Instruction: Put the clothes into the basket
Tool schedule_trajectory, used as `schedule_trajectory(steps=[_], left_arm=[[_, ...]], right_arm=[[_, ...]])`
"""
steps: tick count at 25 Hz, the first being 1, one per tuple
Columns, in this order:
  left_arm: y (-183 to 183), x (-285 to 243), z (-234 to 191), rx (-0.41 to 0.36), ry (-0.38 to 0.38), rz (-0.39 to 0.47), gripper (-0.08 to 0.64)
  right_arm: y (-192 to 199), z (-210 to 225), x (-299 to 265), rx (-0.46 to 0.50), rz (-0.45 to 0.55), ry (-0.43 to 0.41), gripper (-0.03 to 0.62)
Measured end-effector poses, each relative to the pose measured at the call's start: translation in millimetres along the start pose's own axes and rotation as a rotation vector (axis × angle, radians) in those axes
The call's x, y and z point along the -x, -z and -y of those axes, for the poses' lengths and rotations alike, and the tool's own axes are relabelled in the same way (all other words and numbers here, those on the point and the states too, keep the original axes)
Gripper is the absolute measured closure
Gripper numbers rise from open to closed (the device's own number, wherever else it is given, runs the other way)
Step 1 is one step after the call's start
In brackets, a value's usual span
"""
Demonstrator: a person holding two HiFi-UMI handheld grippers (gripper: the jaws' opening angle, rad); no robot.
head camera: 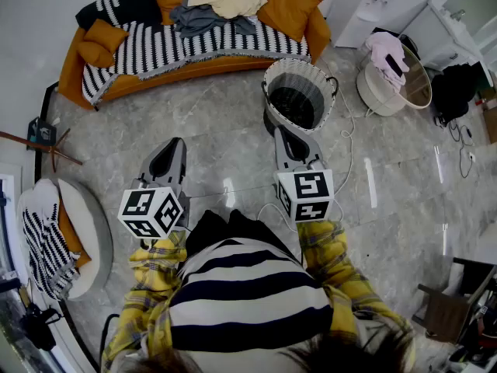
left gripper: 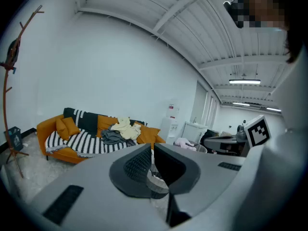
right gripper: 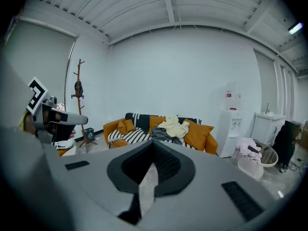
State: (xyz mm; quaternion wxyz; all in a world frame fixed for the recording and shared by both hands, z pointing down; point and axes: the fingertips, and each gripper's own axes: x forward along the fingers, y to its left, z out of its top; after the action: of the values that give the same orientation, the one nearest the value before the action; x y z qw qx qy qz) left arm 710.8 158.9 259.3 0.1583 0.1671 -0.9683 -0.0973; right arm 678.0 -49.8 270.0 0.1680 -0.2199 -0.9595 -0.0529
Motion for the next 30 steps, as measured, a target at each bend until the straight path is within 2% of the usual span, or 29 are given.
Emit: schedule_trajectory(steps=[6,13,20,26,30], left_arm=[[-1,-10,5,-0.010,0.004,-0.006,0.529],[-1,-22,4,-0.008,-0.015,-0.005,0.528],[1,-24,0,-0.001,-0.037,-0.001,0.529],[6,-32,-17,0.021,-0.061,-0.012,0.529],[7,-55,-29,0.029,-0.050,-0.019,0.529]], right_arm=[[6,5,-1,-0.043,-0.005,-0.030,0.565],[9,8,-10,-0.023,-0.017,-0.047,0.565],[14,-4,-24,-0.013,-0.041,-0.110,0.563],[17,-11,-43,-0.015,-0.069,-0.136,0.563],[15,-4,-62,-0.028,-0.080,-0.122,0.563]])
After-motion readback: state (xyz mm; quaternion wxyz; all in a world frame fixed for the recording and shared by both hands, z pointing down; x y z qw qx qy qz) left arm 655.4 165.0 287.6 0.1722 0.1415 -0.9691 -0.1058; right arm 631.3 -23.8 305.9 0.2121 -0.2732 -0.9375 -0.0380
